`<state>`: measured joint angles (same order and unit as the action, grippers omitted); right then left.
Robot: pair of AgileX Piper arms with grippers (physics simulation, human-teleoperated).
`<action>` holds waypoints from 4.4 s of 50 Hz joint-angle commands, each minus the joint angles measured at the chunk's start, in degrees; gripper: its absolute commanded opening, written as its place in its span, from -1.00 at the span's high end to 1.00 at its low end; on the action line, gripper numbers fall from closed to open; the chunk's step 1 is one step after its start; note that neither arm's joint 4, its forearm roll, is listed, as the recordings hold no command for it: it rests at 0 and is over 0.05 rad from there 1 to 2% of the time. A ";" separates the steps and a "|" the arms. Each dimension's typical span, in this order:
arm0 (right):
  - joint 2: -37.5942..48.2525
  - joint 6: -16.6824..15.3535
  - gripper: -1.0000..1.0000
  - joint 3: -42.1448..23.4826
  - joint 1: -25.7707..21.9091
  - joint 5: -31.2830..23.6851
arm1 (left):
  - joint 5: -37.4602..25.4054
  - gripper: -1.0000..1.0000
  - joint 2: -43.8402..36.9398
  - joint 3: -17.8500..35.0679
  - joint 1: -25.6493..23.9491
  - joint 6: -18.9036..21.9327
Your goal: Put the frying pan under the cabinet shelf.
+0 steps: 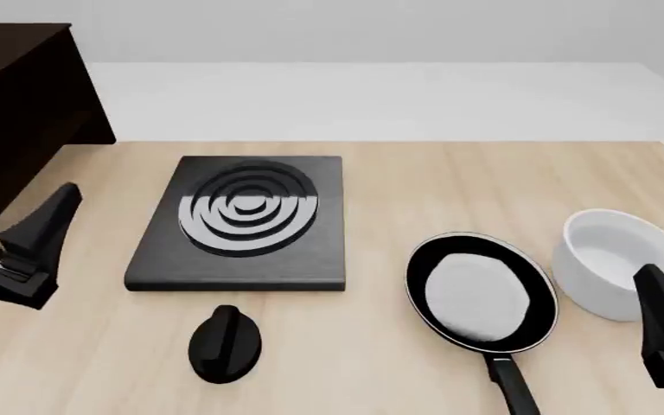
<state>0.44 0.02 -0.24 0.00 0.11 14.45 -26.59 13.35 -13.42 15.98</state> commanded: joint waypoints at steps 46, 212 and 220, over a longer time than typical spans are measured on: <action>-0.01 0.00 -1.00 0.00 0.00 0.00 | 2.89 -1.00 -37.52 12.70 -47.69 39.38; 0.00 0.02 -1.00 0.00 0.00 0.00 | 22.74 -1.00 -91.69 34.58 -60.61 56.61; 0.00 0.00 -1.00 0.00 0.01 0.00 | 23.17 -1.00 -93.01 36.13 -61.01 56.85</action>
<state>0.43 0.02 -0.24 0.01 0.11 38.65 -117.52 47.41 -74.62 71.02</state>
